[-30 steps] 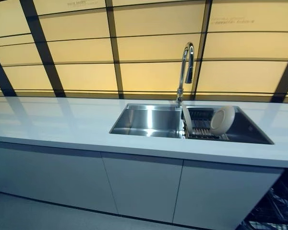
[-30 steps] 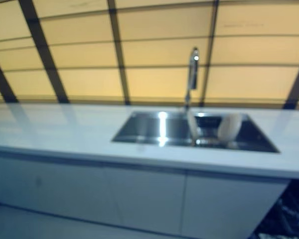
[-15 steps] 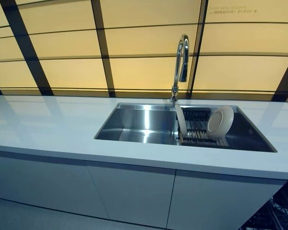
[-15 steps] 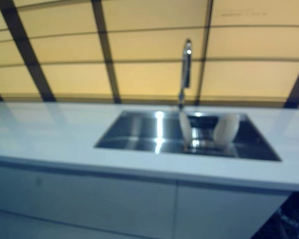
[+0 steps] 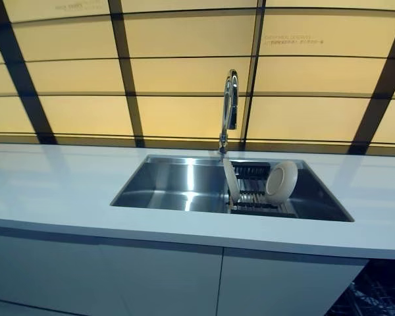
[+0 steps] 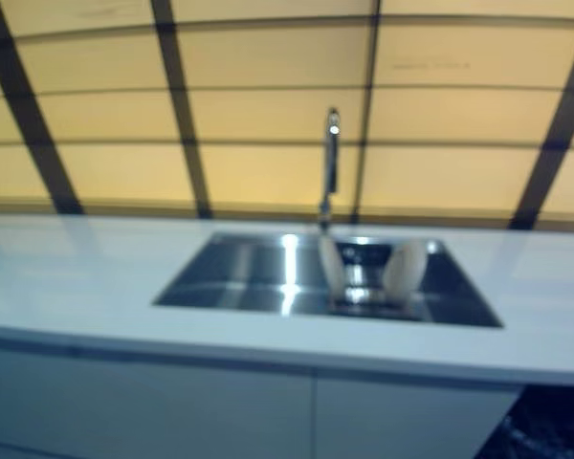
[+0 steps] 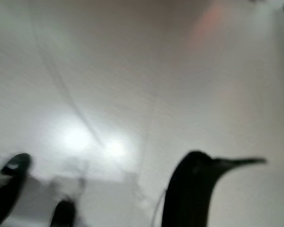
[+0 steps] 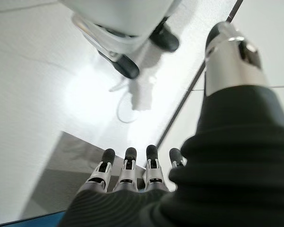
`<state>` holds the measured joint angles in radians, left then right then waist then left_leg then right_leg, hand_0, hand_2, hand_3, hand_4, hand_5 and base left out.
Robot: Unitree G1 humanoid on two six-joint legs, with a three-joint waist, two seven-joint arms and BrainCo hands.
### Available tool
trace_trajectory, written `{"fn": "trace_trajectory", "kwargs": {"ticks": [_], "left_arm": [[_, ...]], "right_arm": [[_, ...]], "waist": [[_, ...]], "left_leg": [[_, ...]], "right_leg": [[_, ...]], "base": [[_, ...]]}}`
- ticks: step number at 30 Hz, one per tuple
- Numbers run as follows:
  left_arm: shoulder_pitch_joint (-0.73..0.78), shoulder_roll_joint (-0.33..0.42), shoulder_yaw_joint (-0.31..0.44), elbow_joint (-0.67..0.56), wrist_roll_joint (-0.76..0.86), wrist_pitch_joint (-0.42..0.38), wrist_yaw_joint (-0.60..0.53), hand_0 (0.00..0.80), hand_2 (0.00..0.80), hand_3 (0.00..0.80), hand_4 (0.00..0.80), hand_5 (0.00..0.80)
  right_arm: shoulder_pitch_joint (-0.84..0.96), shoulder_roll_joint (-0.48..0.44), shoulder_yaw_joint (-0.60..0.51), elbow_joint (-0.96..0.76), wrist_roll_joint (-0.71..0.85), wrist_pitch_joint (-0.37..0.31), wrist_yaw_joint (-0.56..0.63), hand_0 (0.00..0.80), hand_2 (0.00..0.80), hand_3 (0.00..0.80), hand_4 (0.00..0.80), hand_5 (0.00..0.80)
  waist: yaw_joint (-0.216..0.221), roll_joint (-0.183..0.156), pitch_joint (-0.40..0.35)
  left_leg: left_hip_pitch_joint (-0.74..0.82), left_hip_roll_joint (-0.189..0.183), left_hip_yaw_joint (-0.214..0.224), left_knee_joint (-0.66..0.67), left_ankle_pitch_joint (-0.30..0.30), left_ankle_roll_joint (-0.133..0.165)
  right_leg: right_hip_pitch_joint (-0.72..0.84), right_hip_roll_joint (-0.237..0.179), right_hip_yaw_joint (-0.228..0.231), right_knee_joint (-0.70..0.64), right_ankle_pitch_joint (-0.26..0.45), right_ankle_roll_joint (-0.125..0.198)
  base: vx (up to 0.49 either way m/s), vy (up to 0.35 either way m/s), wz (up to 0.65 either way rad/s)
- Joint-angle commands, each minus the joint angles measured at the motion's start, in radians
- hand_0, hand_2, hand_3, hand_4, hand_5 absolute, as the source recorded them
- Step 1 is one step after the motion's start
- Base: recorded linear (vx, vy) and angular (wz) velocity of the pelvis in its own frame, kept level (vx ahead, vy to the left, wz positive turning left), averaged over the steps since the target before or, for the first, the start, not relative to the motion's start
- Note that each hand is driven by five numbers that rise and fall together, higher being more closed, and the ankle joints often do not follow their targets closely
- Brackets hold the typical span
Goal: Take plates into dishwasher
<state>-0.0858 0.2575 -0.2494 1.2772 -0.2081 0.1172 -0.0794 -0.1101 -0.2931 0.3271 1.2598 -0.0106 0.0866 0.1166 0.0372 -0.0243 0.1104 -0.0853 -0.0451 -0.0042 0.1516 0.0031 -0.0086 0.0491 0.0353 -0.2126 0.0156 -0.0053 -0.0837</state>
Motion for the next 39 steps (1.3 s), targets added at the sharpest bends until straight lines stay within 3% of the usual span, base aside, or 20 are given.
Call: {"fn": "trace_trajectory", "kwargs": {"ticks": [1,3,5,7,9,11,14,16,19,23,24,26,27,29,30,33,34,35,39], "left_arm": [[-0.034,0.021,-0.019,-0.006,0.06,0.007,-0.005,0.0,0.0,0.0,0.0,0.0],[-0.034,0.031,-0.033,-0.009,0.078,0.017,-0.017,0.0,0.0,0.0,0.0,0.0],[-0.035,0.033,-0.04,-0.007,0.08,0.022,-0.017,0.0,0.0,0.0,0.0,0.0],[-0.033,0.034,-0.035,0.008,0.054,0.028,-0.01,0.0,0.0,0.0,0.0,0.0],[-0.029,0.032,-0.027,0.023,0.072,0.028,-0.027,0.0,0.0,0.0,0.0,0.0],[-0.029,0.031,-0.038,0.018,0.084,0.018,-0.028,0.0,0.0,0.0,0.0,0.0],[-0.038,0.027,-0.044,0.011,0.095,0.009,-0.016,0.0,0.0,0.0,0.0,0.0],[-0.042,0.024,-0.037,-0.004,0.068,0.027,-0.008,0.0,0.0,0.0,0.0,0.0],[-0.044,0.023,-0.038,-0.005,0.14,0.024,-0.047,0.0,0.0,0.0,0.0,0.0],[-0.064,0.04,-0.058,-0.011,0.128,0.036,-0.044,0.0,0.0,0.0,0.0,0.0],[-0.085,0.057,-0.074,-0.026,0.149,0.039,-0.051,0.0,0.0,0.0,0.0,0.0],[-0.091,0.064,-0.073,-0.045,0.11,0.037,-0.032,0.0,0.0,0.0,0.0,0.0],[-0.09,0.065,-0.062,-0.061,0.107,0.042,-0.017,0.0,0.0,0.0,0.0,0.0],[-0.074,0.075,-0.038,-0.075,0.128,0.009,0.011,0.0,0.0,0.0,0.0,0.0],[-0.066,0.082,-0.022,-0.087,0.13,0.024,0.013,0.0,0.0,0.0,0.0,0.0],[-0.058,0.103,-0.006,-0.087,0.115,0.042,0.016,0.0,0.0,0.0,0.0,0.0],[-0.054,0.108,-0.001,-0.084,0.115,0.04,0.016,0.0,0.0,0.0,0.0,0.0],[-0.037,0.131,0.022,-0.08,0.117,0.053,0.01,0.0,0.0,0.0,0.0,0.0],[-0.012,0.149,0.052,-0.072,0.112,0.063,0.018,0.0,0.0,0.0,0.0,0.0]], "right_arm": [[-0.025,-0.006,-0.019,-0.001,-0.014,-0.035,0.016,0.0,0.0,0.0,0.0,0.0],[-0.024,-0.002,-0.017,-0.016,-0.017,-0.035,0.011,0.0,0.0,0.0,0.0,0.0],[-0.026,-0.001,-0.015,-0.019,-0.005,-0.034,0.007,0.0,0.0,0.0,0.0,0.0],[-0.033,0.003,-0.017,-0.016,0.007,-0.039,0.002,0.0,0.0,0.0,0.0,0.0],[-0.035,0.003,-0.017,-0.01,0.038,-0.049,0.0,0.0,0.0,0.0,0.0,0.0],[-0.036,-0.004,-0.02,-0.011,0.026,-0.076,0.009,0.0,0.0,0.0,0.0,0.0],[-0.043,-0.009,-0.019,-0.017,0.002,-0.073,0.013,0.0,0.0,0.0,0.0,0.0],[-0.041,-0.008,-0.004,-0.027,-0.033,-0.06,0.03,0.0,0.0,0.0,0.0,0.0],[-0.041,-0.015,0.015,-0.037,-0.123,-0.117,0.093,0.0,0.0,0.0,0.0,0.0],[-0.076,-0.062,0.099,-0.095,-0.252,-0.228,0.186,0.0,0.0,0.0,0.0,0.0],[-0.101,-0.125,0.147,-0.176,-0.202,-0.257,0.289,0.0,0.0,0.0,0.0,0.0],[-0.113,-0.188,0.171,-0.309,-0.162,-0.247,0.373,0.0,0.0,0.0,0.0,0.0],[-0.109,-0.222,0.181,-0.375,-0.146,-0.257,0.394,0.0,0.0,0.0,0.0,0.0],[-0.117,-0.262,0.188,-0.436,-0.078,-0.291,0.433,0.0,0.0,0.0,0.0,0.0],[-0.108,-0.272,0.164,-0.493,-0.082,-0.286,0.472,0.0,0.0,0.0,0.0,0.0],[-0.093,-0.311,0.151,-0.568,-0.087,-0.297,0.538,0.0,0.0,0.0,0.0,0.0],[-0.085,-0.322,0.146,-0.579,-0.08,-0.306,0.553,0.0,0.0,0.0,0.0,0.0],[-0.065,-0.363,0.119,-0.642,-0.012,-0.301,0.667,0.0,0.0,0.0,0.0,0.0],[-0.044,-0.412,0.112,-0.755,0.05,-0.264,0.777,0.0,0.0,0.0,0.0,0.0]], "waist": [[0.02,0.025,-0.006],[0.011,0.03,-0.002],[0.008,0.031,0.001],[0.003,0.028,0.011],[-0.022,0.019,0.021],[-0.043,0.02,0.031],[-0.05,0.004,0.03],[-0.051,0.001,0.024],[-0.04,-0.006,0.018],[-0.029,-0.022,0.012],[-0.029,-0.048,0.011],[-0.017,-0.076,0.034],[0.001,-0.083,0.056],[0.024,-0.076,0.095],[0.026,-0.081,0.092],[0.019,-0.072,0.074],[0.015,-0.071,0.069],[0.003,-0.071,0.046],[-0.008,-0.074,0.022]], "left_leg": [[0.066,-0.033,-0.022,-0.174,0.04,0.065],[0.082,-0.033,-0.023,-0.186,0.038,0.077],[0.09,-0.033,-0.032,-0.19,0.036,0.081],[0.116,-0.038,-0.072,-0.19,0.016,0.083],[0.149,-0.052,-0.109,-0.189,-0.021,0.087],[0.174,-0.056,-0.136,-0.18,-0.055,0.093],[0.16,-0.056,-0.108,-0.118,-0.098,0.089],[0.176,-0.028,-0.083,-0.095,-0.117,0.069],[0.204,0.005,-0.067,-0.12,-0.106,0.046],[0.206,0.046,-0.05,-0.137,-0.093,0.016],[0.186,0.057,-0.04,-0.024,-0.108,-0.009],[0.068,0.034,-0.047,0.171,-0.049,-0.016],[-0.003,0.015,-0.049,0.2,-0.029,-0.021],[-0.056,0.01,-0.026,0.098,-0.018,-0.013],[-0.031,-0.015,-0.053,0.08,-0.042,0.003],[0.03,-0.022,-0.077,-0.042,-0.022,0.017],[0.042,-0.019,-0.068,-0.06,-0.02,0.02],[0.092,-0.009,-0.051,-0.127,-0.013,0.027],[0.112,-0.009,-0.038,-0.155,-0.016,0.031]], "right_leg": [[-0.028,-0.065,0.094,0.213,-0.061,0.14],[-0.097,-0.067,0.097,0.338,-0.021,0.159],[-0.11,-0.072,0.099,0.341,-0.018,0.159],[-0.139,-0.103,0.112,0.228,0.014,0.16],[-0.232,-0.122,0.163,0.091,0.117,0.182],[-0.289,-0.114,0.191,0.054,0.162,0.194],[-0.256,-0.134,0.177,0.011,0.172,0.197],[-0.229,-0.138,0.155,0.032,0.153,0.196],[-0.172,-0.139,0.11,0.007,0.136,0.189],[-0.143,-0.129,0.09,-0.002,0.112,0.177],[-0.14,-0.136,0.077,0.007,0.1,0.16],[-0.105,-0.139,0.083,0.005,0.086,0.142],[-0.073,-0.131,0.094,0.002,0.076,0.143],[-0.048,-0.116,0.114,0.034,0.055,0.155],[-0.048,-0.126,0.124,0.015,0.063,0.165],[-0.06,-0.114,0.127,0.011,0.073,0.176],[-0.063,-0.113,0.125,0.011,0.075,0.179],[-0.064,-0.115,0.125,-0.003,0.084,0.191],[-0.072,-0.115,0.132,-0.011,0.089,0.197]], "base": [[0.092,0.037,0.11],[0.088,0.029,0.07],[0.11,-0.051,0.15],[0.241,-0.187,0.16],[0.262,-0.233,0.05],[0.207,-0.183,0.08],[0.133,-0.143,0.45],[0.187,-0.193,0.35],[0.161,-0.173,0.49],[0.067,-0.146,0.4],[0.059,-0.18,0.06],[0.027,-0.132,0.33],[0.002,-0.043,0.42],[0.025,0.044,0.03],[0.057,0.098,-0.26],[0.055,0.075,-0.62],[0.147,0.098,-1.0],[0.151,0.074,-0.65],[0.078,0.044,-0.26]]}}
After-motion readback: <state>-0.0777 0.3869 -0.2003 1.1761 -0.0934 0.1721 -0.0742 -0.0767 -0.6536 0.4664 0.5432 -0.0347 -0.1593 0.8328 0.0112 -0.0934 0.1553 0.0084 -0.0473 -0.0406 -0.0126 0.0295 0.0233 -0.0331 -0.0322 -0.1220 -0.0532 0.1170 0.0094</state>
